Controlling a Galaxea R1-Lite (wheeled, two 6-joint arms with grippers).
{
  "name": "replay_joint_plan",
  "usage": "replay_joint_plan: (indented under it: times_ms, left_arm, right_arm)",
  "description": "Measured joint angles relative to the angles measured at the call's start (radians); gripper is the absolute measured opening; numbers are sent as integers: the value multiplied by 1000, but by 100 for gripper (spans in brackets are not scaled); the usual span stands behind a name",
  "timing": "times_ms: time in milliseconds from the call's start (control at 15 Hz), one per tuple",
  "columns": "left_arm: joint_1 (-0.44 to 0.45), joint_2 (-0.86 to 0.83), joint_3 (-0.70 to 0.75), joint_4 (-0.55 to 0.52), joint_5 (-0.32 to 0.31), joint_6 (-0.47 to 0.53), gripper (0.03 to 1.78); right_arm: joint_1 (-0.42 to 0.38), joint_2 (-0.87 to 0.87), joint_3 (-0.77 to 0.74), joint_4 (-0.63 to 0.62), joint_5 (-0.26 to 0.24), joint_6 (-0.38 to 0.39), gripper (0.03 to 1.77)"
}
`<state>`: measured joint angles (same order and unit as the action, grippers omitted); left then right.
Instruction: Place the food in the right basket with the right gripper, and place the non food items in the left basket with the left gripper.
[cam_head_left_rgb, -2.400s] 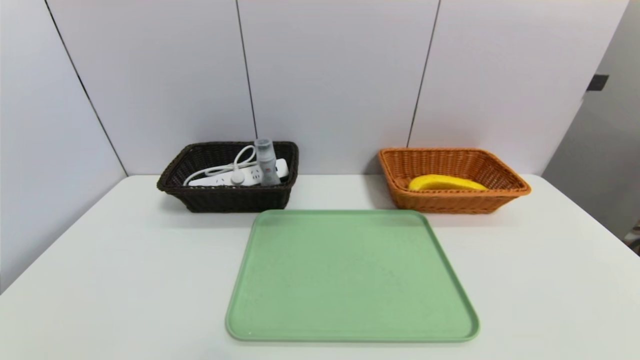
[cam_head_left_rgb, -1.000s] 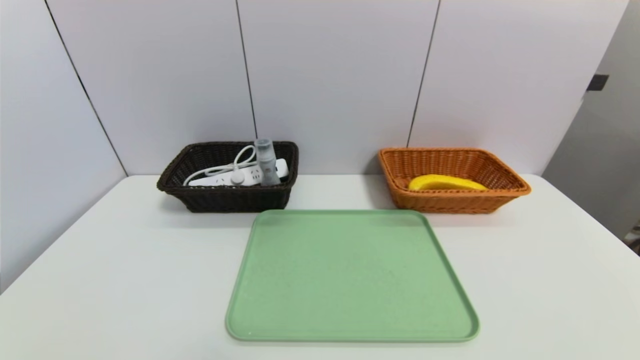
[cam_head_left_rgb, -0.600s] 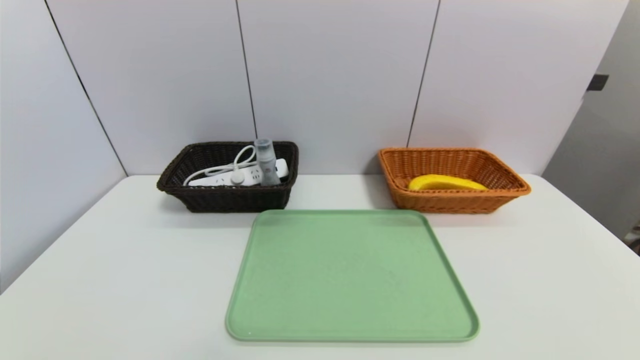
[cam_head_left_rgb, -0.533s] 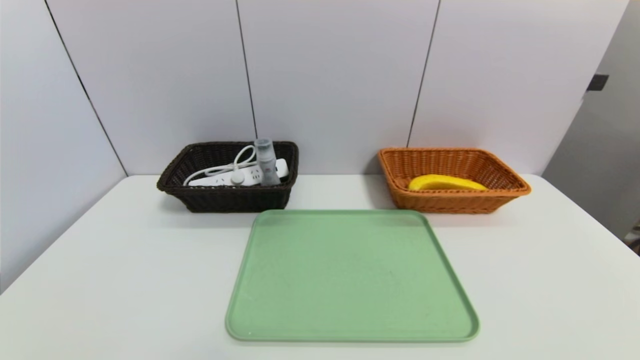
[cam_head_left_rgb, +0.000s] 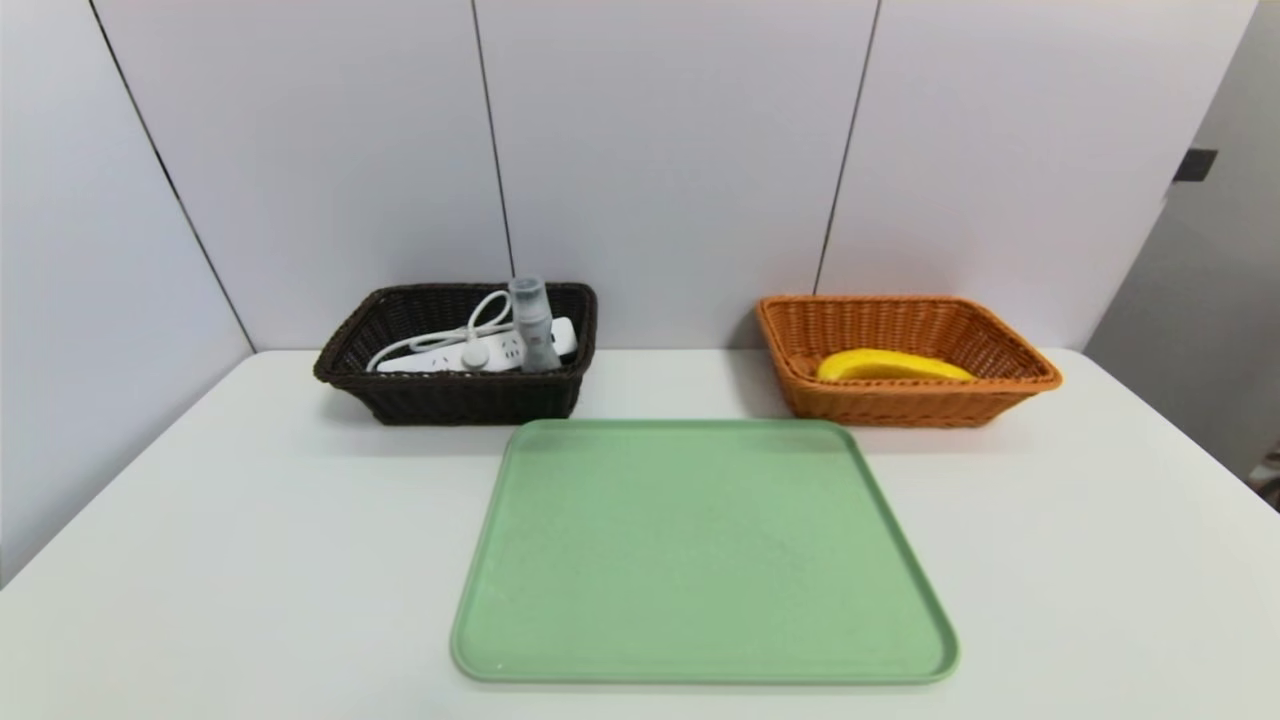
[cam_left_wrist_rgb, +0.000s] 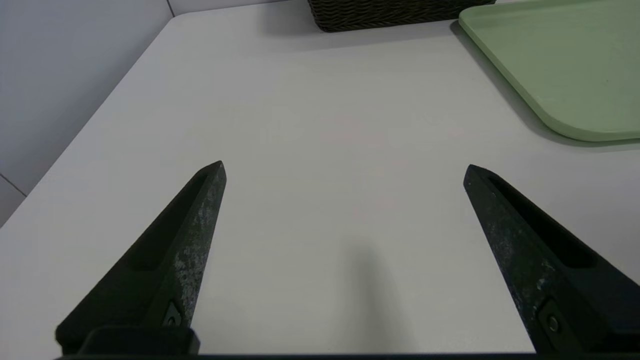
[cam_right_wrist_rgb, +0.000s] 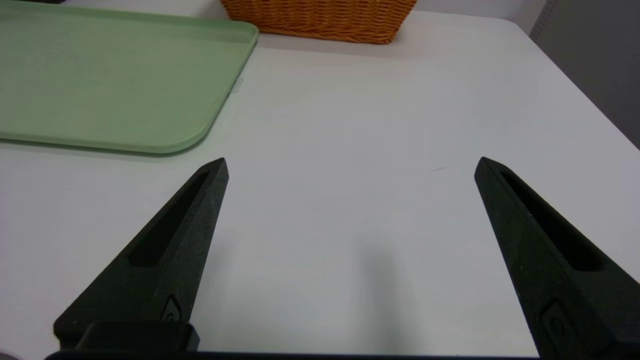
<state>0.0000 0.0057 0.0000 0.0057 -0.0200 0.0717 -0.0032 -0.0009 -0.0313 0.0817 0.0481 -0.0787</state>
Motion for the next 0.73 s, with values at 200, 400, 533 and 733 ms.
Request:
replay_joint_plan:
  times_ms: [200, 400, 533, 733]
  left_arm:
    - [0, -4, 0, 0, 0, 0, 169]
    - [0, -4, 0, 0, 0, -1, 169]
    - [0, -4, 0, 0, 0, 0, 169]
    - [0, -4, 0, 0, 0, 0, 169]
  right_arm:
    - [0, 0, 0, 0, 0, 0, 170]
    - [0, 0, 0, 0, -7, 3, 170]
    - [0, 0, 0, 0, -21, 14, 170]
    - [0, 0, 0, 0, -24, 30, 170]
